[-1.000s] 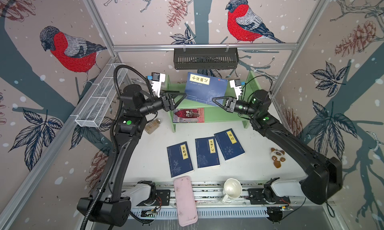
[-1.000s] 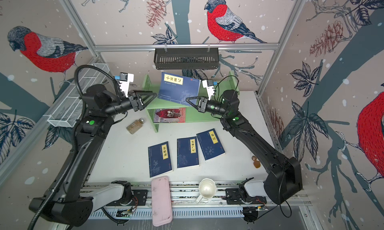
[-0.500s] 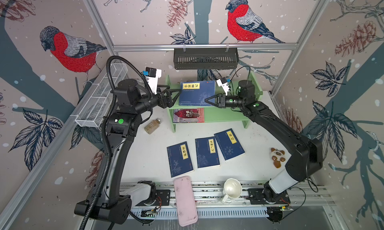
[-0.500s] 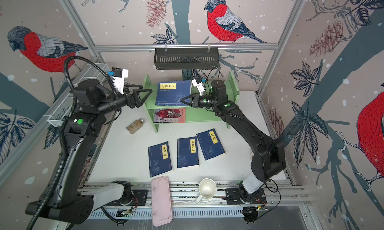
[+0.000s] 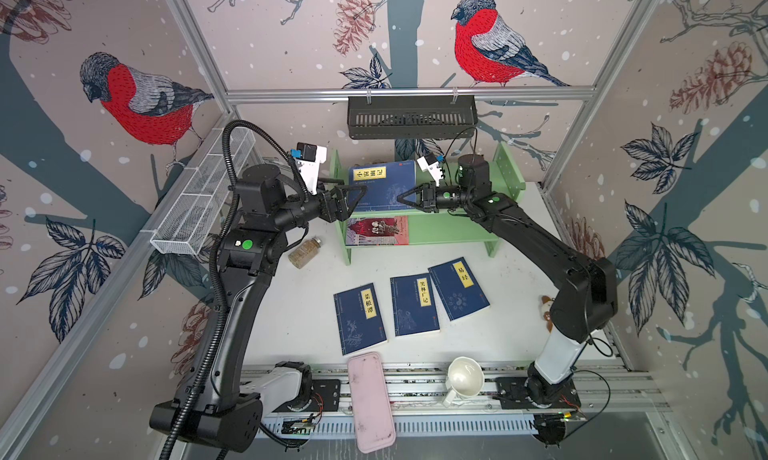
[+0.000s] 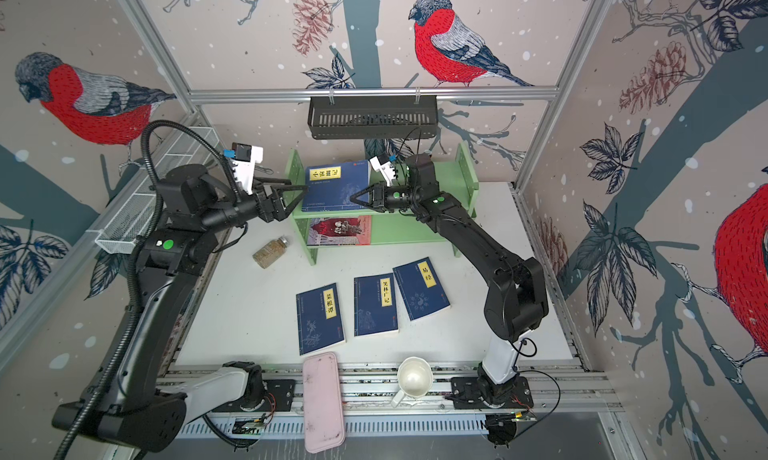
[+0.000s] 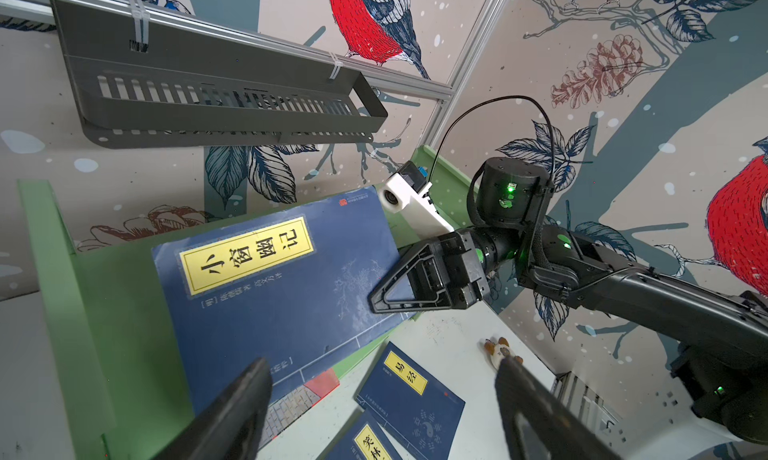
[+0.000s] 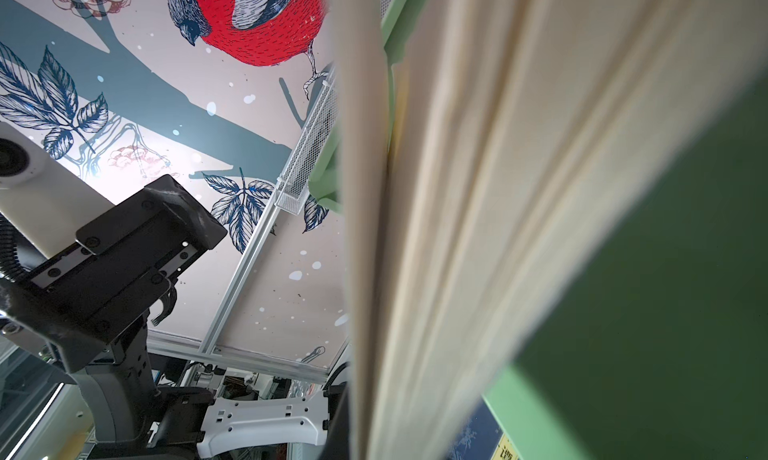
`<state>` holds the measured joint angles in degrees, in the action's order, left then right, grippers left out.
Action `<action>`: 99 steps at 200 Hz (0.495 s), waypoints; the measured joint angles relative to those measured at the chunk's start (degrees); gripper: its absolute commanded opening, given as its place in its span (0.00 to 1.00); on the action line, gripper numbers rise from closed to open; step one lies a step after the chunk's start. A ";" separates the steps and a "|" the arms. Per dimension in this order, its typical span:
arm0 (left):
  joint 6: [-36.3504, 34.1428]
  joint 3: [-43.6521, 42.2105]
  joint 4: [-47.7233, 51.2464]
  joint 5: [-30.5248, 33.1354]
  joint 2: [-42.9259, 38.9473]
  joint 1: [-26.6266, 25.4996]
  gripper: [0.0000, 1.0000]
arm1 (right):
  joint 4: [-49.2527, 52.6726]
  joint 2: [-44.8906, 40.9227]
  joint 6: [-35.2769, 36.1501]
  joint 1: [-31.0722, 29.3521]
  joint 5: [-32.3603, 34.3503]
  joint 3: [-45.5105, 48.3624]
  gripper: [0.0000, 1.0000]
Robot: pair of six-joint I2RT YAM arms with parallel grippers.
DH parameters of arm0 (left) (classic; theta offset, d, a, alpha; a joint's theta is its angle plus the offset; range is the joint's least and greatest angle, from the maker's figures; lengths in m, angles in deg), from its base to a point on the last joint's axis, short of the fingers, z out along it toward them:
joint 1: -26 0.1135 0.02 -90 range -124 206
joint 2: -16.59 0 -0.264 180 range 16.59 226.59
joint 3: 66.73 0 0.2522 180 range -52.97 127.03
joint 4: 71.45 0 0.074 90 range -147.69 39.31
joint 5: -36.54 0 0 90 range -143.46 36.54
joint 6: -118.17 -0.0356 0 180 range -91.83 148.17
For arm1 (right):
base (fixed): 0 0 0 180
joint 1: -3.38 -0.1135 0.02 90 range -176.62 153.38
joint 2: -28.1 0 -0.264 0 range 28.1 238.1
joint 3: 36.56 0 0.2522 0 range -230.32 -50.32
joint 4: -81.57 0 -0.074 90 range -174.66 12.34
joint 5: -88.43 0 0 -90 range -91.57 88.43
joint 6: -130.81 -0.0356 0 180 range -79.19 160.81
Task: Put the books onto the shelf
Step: 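Lower the blue book onto the shelf's upper tier with both grippers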
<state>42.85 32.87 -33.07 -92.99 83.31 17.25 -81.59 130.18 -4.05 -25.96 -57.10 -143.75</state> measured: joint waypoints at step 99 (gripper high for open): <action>0.52 -1.20 -1.62 -2.69 -0.61 0.00 0.85 | 6.64 1.36 1.60 0.28 0.09 -4.44 0.22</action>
<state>43.37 31.67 -34.69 -95.67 82.70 17.25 -74.95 131.54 -2.45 -25.67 -57.01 -148.19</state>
